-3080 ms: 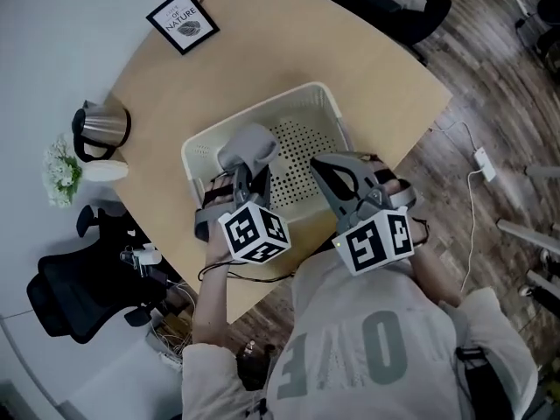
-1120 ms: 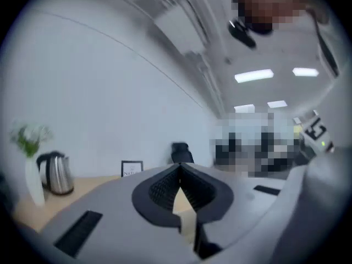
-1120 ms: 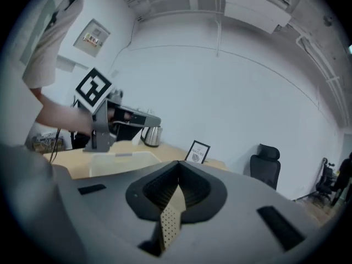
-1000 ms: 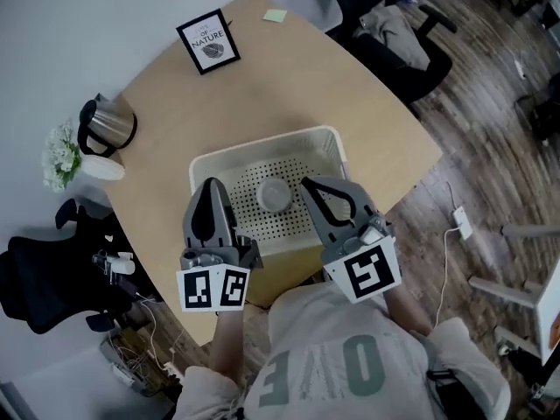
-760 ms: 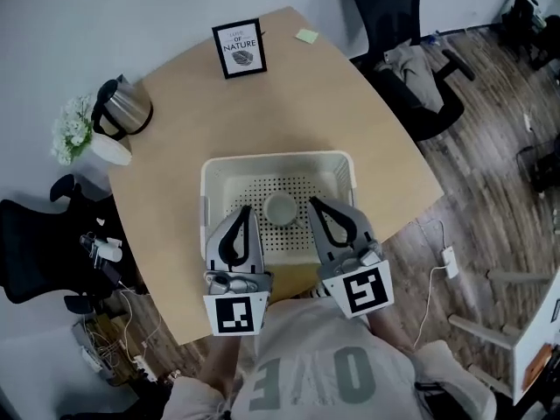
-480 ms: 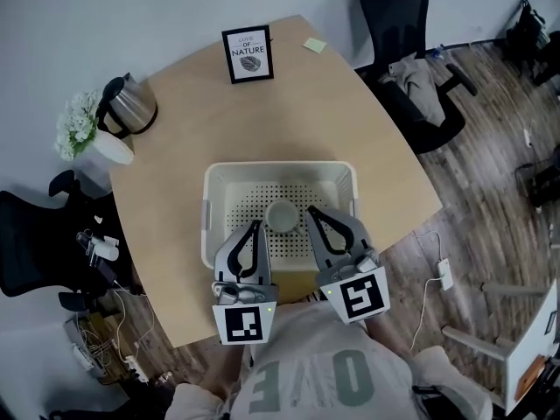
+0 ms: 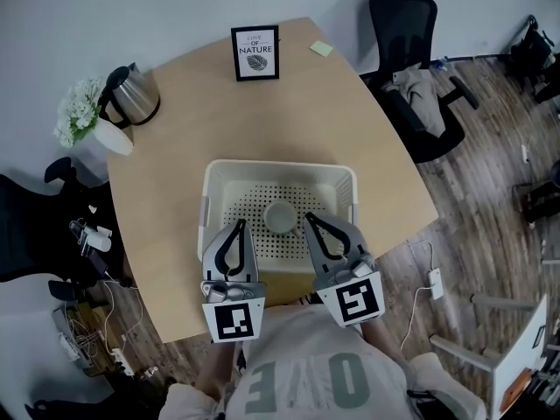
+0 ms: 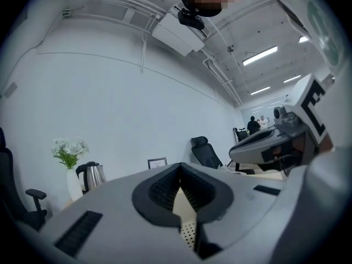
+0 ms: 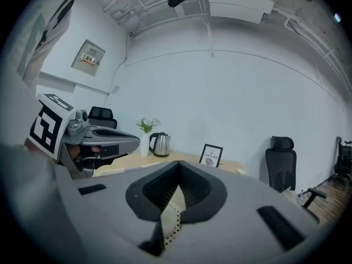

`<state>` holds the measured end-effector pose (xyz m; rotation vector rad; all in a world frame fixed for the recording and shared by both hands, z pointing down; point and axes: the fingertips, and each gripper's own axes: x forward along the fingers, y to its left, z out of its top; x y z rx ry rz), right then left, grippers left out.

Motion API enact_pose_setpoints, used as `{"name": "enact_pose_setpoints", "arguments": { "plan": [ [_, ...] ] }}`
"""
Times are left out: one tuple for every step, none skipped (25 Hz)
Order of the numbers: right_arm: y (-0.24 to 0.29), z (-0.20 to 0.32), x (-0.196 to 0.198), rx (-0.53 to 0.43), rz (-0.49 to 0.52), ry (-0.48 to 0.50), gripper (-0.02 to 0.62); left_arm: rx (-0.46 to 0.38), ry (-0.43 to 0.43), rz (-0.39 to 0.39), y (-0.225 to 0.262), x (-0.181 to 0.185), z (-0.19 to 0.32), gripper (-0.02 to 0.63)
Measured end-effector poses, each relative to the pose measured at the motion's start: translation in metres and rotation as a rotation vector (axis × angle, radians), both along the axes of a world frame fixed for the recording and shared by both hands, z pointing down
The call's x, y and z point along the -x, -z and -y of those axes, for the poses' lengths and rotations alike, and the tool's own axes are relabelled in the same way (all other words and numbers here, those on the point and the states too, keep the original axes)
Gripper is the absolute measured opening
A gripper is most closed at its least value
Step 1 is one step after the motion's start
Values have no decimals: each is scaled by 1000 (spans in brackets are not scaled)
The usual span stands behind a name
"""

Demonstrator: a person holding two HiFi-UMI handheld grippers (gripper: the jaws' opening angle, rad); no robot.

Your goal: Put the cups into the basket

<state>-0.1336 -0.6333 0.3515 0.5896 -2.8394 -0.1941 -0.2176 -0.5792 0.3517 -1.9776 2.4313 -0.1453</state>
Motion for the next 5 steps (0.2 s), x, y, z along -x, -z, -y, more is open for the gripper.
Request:
{"name": "enact_pose_setpoints", "arguments": {
  "plan": [
    [0,0,0,-2,-4,2,-2,3,8,3,-1,2,-1,8],
    [-1,-1,1,-5,-7,2,-2,5,15,5,-2,4,-3,8],
    [-1,-1,1,-7,-9,2,-2,8,22,7,-3,5,-4,8],
    [-2,-2,1,-9,-10,1,-2,10,27,10,-3,7,-6,8],
    [-2,-2,1,-11,-11,0,-2,11,33,12,-4,9,-7,8]
  ]
}}
